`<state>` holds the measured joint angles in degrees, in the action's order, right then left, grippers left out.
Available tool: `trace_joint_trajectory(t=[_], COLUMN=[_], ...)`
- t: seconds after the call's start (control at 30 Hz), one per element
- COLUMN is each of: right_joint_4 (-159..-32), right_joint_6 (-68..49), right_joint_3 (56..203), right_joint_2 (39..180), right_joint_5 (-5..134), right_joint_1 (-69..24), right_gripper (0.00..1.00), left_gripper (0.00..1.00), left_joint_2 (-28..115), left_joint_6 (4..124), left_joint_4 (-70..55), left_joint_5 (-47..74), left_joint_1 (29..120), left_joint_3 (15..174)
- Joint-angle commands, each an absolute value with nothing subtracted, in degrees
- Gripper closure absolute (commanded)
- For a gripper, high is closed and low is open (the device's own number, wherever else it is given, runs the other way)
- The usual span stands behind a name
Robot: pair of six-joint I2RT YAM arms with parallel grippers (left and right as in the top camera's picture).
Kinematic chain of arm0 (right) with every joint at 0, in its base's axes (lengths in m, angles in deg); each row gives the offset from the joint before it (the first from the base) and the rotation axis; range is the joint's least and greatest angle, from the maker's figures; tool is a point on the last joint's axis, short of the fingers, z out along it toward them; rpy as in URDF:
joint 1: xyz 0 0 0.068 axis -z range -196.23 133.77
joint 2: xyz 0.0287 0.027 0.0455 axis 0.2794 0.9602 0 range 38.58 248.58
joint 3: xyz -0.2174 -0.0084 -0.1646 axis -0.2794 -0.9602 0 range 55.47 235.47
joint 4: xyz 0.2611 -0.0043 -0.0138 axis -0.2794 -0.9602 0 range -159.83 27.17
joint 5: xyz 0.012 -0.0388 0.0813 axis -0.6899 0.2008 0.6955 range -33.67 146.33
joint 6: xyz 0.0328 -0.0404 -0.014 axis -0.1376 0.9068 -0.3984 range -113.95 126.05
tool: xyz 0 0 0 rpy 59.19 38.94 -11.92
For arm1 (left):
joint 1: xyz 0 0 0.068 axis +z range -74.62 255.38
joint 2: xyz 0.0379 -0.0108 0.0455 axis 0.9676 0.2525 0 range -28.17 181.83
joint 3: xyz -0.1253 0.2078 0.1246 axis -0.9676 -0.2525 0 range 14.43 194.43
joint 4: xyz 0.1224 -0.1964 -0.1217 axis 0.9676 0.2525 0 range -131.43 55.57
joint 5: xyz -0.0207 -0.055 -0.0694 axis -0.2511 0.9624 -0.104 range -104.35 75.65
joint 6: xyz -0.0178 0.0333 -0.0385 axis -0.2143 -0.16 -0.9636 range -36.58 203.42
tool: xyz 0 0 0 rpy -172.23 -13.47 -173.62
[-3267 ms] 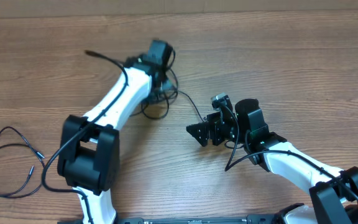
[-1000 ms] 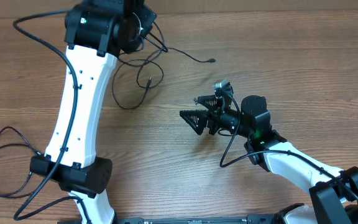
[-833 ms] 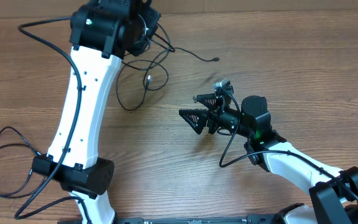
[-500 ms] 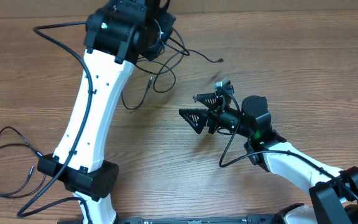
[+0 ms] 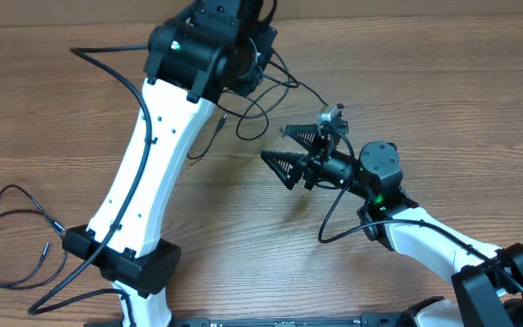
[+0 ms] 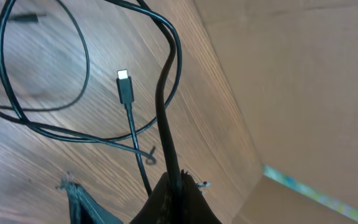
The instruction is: Untangle cables
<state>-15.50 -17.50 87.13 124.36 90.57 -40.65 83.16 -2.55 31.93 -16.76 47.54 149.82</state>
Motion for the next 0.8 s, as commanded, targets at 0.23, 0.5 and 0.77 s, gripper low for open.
trace_joint_trajectory(t=[0.23,0.5,0.77], right_joint_4=[-13.6,-13.6,-13.6], right_joint_6=[-18.2,-18.2,-18.2], right_joint_3=[87.8,87.8,87.8], right_joint_2=[124.5,124.5,124.5], right_joint_5=[88.2,83.6,82.2], right_joint_1=[-40.9,-40.9,-40.9], right_gripper=[0.00,0.00,0.03], left_gripper=[0.95,0.96,0.96], left_joint_2=[84.0,84.0,84.0], left_joint_6=[-6.0,-5.9,-6.0], left_joint_4=[32.7,33.9,34.6], left_joint_5=[-18.3,-17.3,-17.3], left_joint_1=[44.1,41.1,38.3], left_joint_3=[150.5,150.5,150.5])
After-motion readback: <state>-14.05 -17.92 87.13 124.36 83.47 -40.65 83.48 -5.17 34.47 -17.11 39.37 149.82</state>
